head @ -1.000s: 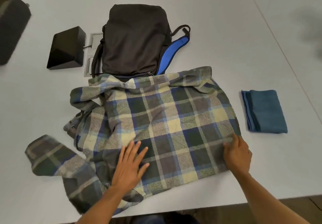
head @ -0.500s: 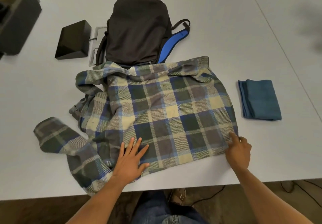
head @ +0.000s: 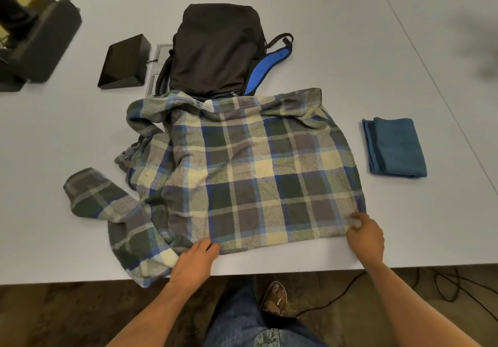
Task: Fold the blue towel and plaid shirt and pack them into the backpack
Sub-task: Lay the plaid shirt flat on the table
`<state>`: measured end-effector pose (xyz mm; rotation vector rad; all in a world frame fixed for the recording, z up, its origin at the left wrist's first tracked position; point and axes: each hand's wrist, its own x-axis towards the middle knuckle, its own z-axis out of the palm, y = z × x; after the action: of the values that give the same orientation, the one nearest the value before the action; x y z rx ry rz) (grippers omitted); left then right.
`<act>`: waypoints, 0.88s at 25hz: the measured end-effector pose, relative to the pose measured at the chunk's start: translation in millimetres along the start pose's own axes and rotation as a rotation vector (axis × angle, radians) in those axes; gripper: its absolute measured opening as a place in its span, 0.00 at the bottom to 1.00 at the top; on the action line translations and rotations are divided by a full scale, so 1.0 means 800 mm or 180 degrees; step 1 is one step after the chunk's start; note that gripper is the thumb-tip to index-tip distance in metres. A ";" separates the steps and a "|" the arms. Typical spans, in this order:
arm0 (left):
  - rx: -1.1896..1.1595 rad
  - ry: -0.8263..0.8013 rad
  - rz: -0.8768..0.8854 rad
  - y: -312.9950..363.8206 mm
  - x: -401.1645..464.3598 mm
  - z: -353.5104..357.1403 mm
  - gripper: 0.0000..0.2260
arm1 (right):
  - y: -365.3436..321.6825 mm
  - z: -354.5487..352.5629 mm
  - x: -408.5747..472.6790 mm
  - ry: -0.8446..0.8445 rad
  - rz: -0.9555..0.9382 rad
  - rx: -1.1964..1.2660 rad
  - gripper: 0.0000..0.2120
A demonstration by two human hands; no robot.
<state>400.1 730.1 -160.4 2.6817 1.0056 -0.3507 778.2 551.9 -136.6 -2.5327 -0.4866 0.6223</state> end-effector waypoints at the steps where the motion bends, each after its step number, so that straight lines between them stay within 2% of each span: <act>1: -0.0029 -0.0068 -0.0028 0.001 -0.005 -0.002 0.16 | 0.005 -0.001 -0.008 -0.0029 -0.0022 0.0003 0.17; 4: -0.0152 -0.0159 -0.0034 0.004 -0.017 -0.008 0.05 | 0.020 -0.004 -0.026 -0.0106 0.0011 0.0035 0.22; 10: -0.0341 -0.0091 0.0111 -0.004 -0.028 -0.002 0.12 | 0.037 -0.010 -0.041 -0.0242 -0.0013 0.0136 0.27; 15: -0.0286 -0.0145 0.0226 -0.005 -0.033 -0.001 0.07 | 0.053 -0.005 -0.046 -0.0168 0.0069 0.0247 0.22; 20: -0.0119 -0.0138 0.0238 -0.003 -0.033 -0.004 0.15 | 0.054 -0.010 -0.035 -0.0173 0.0324 0.0587 0.16; 22: -0.0076 -0.0073 0.0132 0.001 -0.030 -0.003 0.14 | 0.053 -0.013 -0.029 -0.0157 0.0398 0.0704 0.12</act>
<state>383.3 715.4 -150.8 2.6666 0.9403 -0.3582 773.2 503.1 -143.0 -2.3548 -0.2614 0.7430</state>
